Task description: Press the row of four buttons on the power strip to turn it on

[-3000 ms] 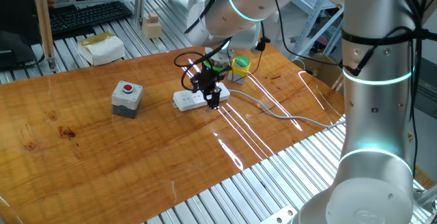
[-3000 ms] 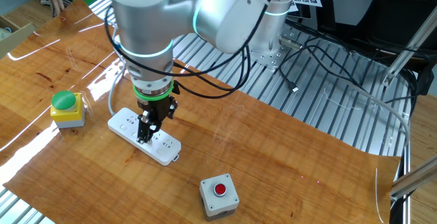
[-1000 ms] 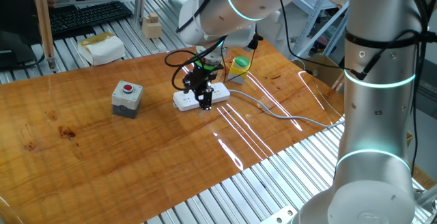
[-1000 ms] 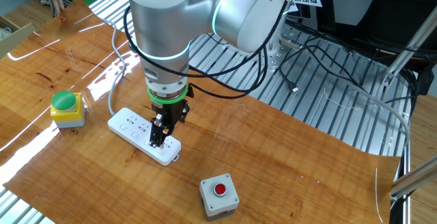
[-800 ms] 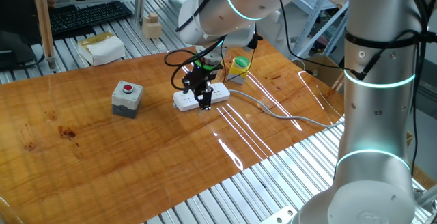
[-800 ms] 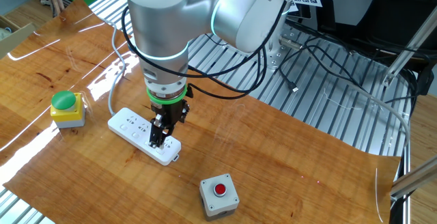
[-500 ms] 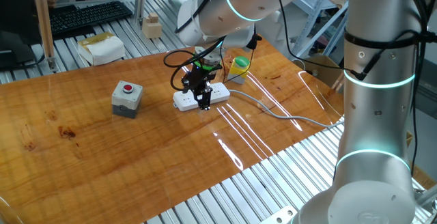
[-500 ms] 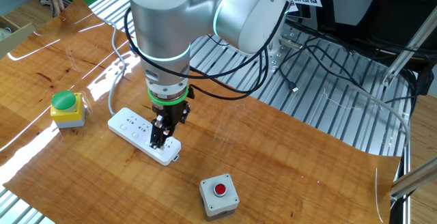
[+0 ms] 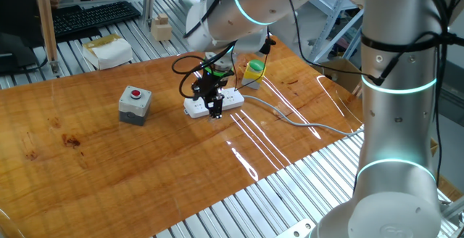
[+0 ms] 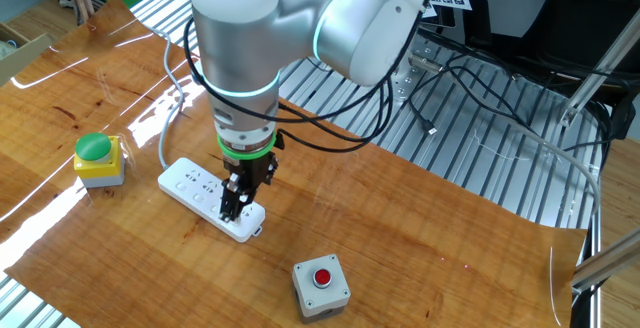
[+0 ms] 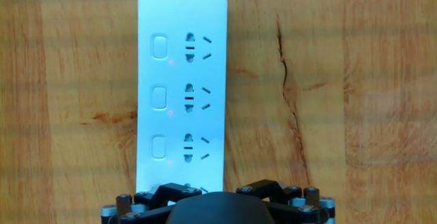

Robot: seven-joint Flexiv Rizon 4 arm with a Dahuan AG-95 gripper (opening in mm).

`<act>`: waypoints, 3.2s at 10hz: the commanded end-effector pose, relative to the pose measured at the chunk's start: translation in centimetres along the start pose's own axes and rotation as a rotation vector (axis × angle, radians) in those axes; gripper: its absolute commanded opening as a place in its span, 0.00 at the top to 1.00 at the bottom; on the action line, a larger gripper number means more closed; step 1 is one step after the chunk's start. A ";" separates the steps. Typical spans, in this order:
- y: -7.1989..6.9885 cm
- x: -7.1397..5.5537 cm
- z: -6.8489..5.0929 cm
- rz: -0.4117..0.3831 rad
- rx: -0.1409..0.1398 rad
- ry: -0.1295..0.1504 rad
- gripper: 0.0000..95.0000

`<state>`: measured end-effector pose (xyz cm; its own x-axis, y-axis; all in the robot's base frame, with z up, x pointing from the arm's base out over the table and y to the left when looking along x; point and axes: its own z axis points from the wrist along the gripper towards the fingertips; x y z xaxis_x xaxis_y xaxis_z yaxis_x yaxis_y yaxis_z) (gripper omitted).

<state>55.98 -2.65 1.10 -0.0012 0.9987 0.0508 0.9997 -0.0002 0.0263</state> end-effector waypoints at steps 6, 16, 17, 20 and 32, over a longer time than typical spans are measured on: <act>-0.2 0.0 0.8 0.012 -0.022 0.002 0.00; 0.1 0.0 0.4 0.015 -0.016 0.002 0.00; 0.1 -0.1 -0.2 0.015 -0.008 0.002 0.00; 0.1 -0.1 -1.5 0.020 0.006 0.006 0.00; 0.3 0.1 0.2 0.023 -0.011 0.002 0.00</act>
<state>56.26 -2.58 1.02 0.0225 0.9985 0.0505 0.9991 -0.0243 0.0355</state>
